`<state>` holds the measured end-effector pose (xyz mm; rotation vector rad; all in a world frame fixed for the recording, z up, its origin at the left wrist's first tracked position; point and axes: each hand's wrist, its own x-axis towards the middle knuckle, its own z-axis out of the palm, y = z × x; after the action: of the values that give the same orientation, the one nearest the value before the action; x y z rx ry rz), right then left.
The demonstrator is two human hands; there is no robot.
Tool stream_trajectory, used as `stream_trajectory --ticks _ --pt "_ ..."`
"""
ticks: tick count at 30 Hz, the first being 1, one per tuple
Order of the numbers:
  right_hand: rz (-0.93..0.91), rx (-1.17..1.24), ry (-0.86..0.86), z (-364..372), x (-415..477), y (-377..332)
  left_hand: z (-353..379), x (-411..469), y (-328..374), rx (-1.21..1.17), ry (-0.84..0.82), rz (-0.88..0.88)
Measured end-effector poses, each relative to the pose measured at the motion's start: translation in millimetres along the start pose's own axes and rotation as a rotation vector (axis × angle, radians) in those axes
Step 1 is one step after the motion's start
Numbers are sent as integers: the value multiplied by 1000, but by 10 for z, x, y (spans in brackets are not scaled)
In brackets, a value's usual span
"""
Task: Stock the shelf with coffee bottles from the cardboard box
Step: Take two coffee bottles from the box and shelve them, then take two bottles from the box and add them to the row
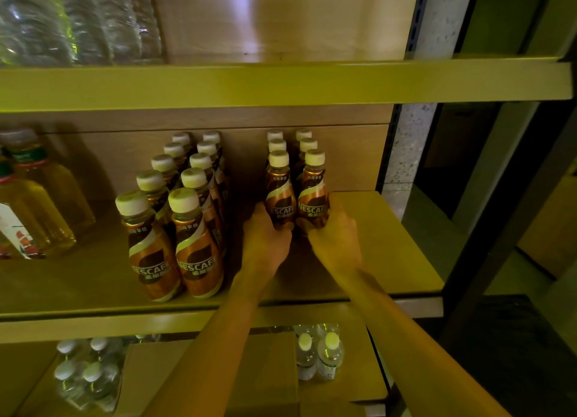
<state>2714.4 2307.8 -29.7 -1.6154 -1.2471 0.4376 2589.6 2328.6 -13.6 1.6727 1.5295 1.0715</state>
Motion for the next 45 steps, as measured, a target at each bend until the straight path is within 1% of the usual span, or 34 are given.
stream_trajectory --ticks 7,10,12,16,20,23,25,28,32,35,38,45 --pt "19 -19 15 9 -30 -38 -4 -24 14 56 -4 5" --pt "15 -52 -34 -54 -53 -76 -59 -37 18 115 -35 27" --pt "0 -163 -62 -106 -95 -92 -107 -98 15 177 -42 70" --pt "-99 -555 -87 -299 -356 -150 -239 -379 -15 362 3 225" --pt "-222 -702 -76 -514 -796 -196 -379 -747 -19 486 -101 253" --pt "-247 -753 -144 -615 -1067 -209 -453 -1038 -75 531 -98 304" --pt "-252 -746 -176 -645 -1240 -215 -491 -1212 -158 541 -85 340" --pt "-322 -707 -145 -598 -1519 -146 -555 -1424 -334 516 -87 391" --pt "-382 -649 -134 -467 -1870 -66 -649 -1701 -663 512 -89 371" --pt "-382 -636 -221 -304 -2107 66 -719 -1859 -985 514 -133 316" --pt "-338 -645 -364 -59 -2333 271 -803 -1997 -1357 523 -209 234" --pt "-206 -701 -699 511 -2864 770 -1005 -2343 -2303 670 -396 45"
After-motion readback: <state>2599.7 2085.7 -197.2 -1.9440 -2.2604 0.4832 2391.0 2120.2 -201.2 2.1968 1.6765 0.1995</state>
